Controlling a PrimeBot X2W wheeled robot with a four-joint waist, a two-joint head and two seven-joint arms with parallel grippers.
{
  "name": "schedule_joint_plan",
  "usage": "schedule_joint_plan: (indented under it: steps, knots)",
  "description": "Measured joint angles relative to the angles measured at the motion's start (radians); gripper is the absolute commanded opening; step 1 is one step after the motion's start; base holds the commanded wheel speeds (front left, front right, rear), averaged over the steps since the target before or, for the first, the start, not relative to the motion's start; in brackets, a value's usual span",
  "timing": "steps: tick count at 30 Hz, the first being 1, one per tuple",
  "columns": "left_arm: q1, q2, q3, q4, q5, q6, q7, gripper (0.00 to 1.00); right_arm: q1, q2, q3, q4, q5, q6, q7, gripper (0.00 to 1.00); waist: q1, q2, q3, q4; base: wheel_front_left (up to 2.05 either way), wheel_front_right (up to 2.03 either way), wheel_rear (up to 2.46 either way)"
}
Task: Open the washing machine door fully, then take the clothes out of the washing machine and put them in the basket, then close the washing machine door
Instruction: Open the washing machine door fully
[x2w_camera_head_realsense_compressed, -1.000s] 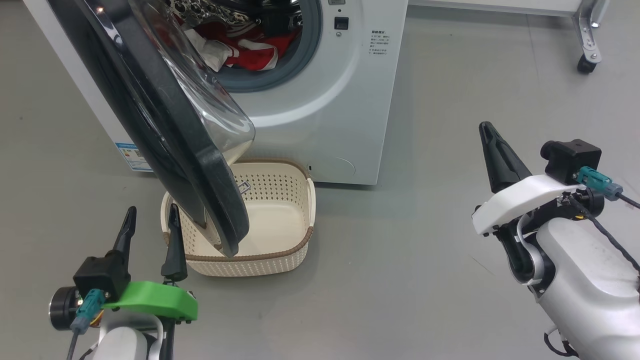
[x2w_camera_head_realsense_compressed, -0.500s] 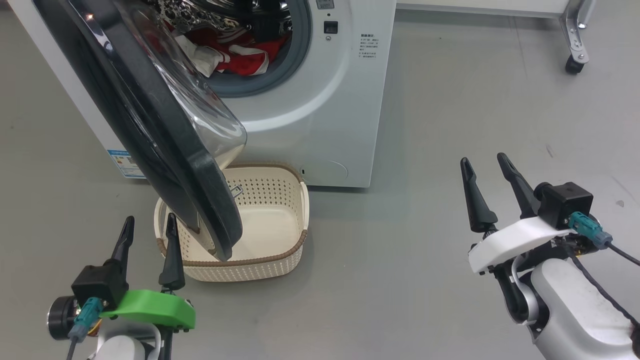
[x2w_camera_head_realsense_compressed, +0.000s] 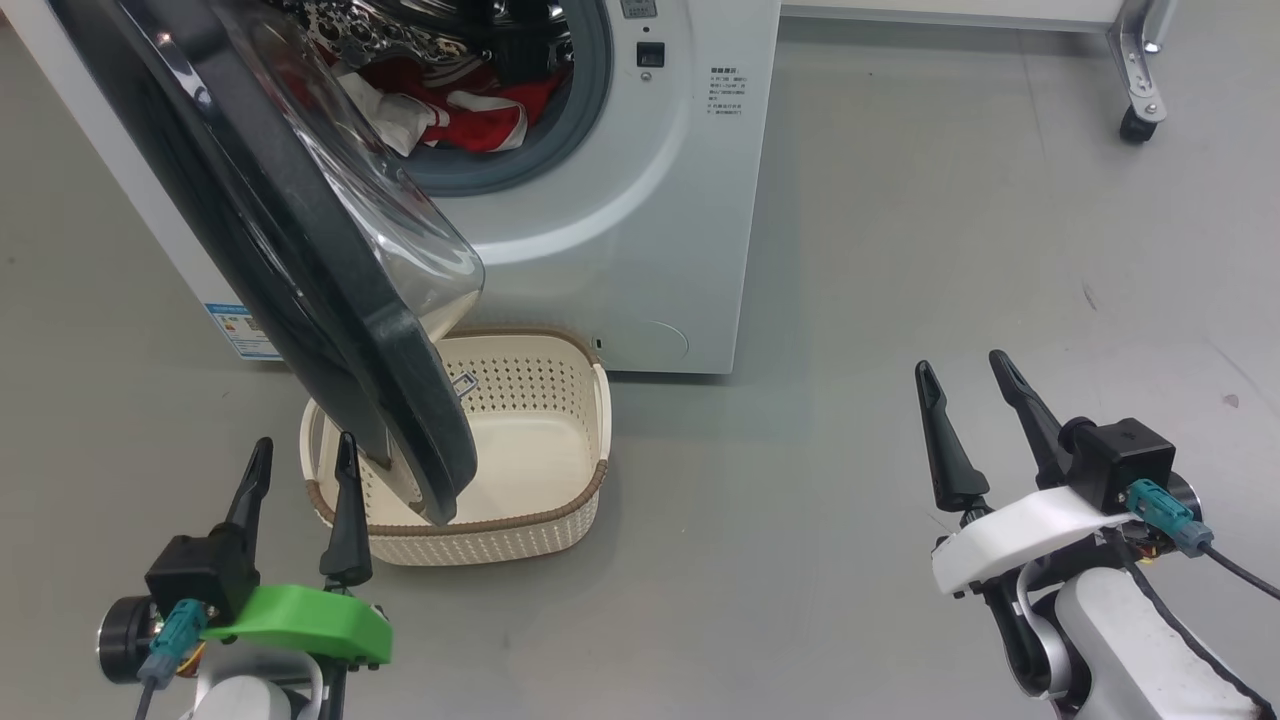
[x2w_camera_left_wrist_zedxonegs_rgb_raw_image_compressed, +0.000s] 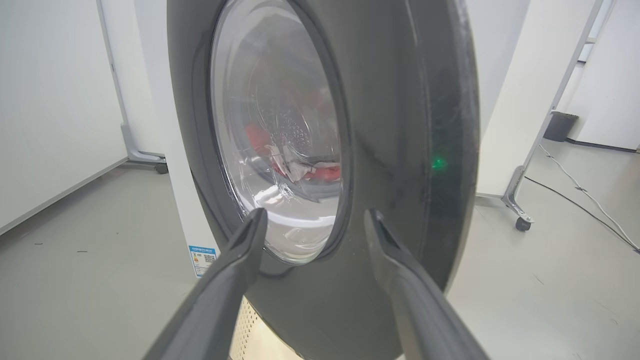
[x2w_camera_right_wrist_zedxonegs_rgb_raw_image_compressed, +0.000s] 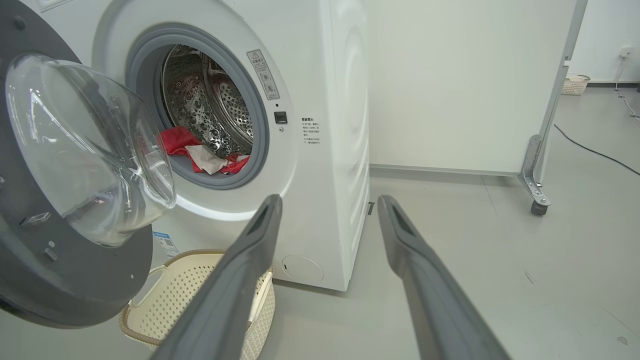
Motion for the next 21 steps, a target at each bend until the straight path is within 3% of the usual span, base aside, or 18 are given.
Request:
schedule_joint_plan:
  steps: [21]
  knots:
    - [0.0,0.0,0.001,0.006,-0.02,0.0,0.0,1.0,0.054,0.036,-0.057,-0.029,-0.084,0.019,0.0,1.0,0.0,0.0,0.011,-0.012,0.0,0.0,0.0]
